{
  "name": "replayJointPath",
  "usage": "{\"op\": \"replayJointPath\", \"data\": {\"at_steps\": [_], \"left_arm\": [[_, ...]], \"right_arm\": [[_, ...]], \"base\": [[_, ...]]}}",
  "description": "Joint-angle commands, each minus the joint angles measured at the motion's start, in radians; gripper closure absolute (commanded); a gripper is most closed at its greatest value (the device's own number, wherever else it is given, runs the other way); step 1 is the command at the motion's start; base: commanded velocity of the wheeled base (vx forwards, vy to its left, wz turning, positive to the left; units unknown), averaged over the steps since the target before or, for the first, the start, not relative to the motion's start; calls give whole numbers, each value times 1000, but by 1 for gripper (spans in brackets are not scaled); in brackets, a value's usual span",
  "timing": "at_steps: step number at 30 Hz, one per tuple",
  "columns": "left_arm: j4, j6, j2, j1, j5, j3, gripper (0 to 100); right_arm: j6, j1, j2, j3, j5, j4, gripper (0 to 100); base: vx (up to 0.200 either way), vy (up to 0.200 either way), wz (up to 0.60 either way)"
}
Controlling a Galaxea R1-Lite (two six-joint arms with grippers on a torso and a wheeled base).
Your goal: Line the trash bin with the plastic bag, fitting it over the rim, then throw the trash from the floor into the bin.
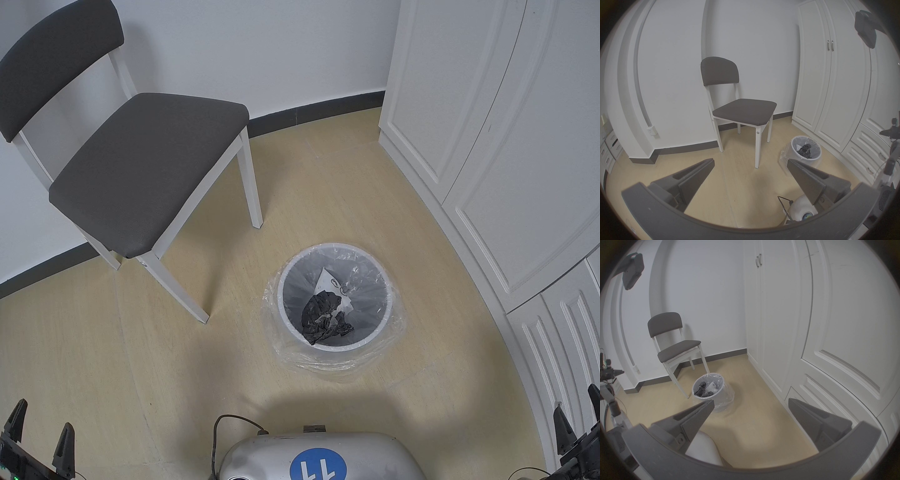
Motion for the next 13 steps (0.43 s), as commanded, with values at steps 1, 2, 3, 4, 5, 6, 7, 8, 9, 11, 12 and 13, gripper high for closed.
{"op": "replayJointPath", "data": {"at_steps": [1, 2, 3, 4, 5, 6, 7, 8, 9, 11, 12, 13], "left_arm": [[0, 2, -16, 0, 0, 17, 0], [0, 2, -16, 0, 0, 17, 0], [0, 2, -16, 0, 0, 17, 0], [0, 2, -16, 0, 0, 17, 0], [0, 2, -16, 0, 0, 17, 0], [0, 2, -16, 0, 0, 17, 0], [0, 2, -16, 0, 0, 17, 0], [0, 2, -16, 0, 0, 17, 0], [0, 2, -16, 0, 0, 17, 0], [0, 2, -16, 0, 0, 17, 0], [0, 2, -16, 0, 0, 17, 0], [0, 2, -16, 0, 0, 17, 0]], "right_arm": [[-7, 0, -16, 18, -6, 1, 0], [-7, -2, -16, 18, -6, 1, 0], [-9, 0, -16, 18, -4, 0, 0], [-9, -2, -16, 18, -4, 0, 0], [-9, 0, -16, 18, -3, 0, 0], [-9, 0, -16, 18, -3, 0, 0], [-9, 0, -16, 18, -3, 0, 0], [-9, 0, -16, 18, -3, 0, 0], [-9, 0, -16, 18, -3, 0, 0], [-9, 0, -16, 18, -4, 0, 0], [-9, 0, -16, 18, -4, 0, 0], [-11, 0, -16, 18, -6, 1, 0]], "base": [[0, 0, 0], [0, 0, 0], [0, 0, 0], [0, 0, 0], [0, 0, 0], [0, 0, 0], [0, 0, 0], [0, 0, 0], [0, 0, 0], [0, 0, 0], [0, 0, 0], [0, 0, 0]]}}
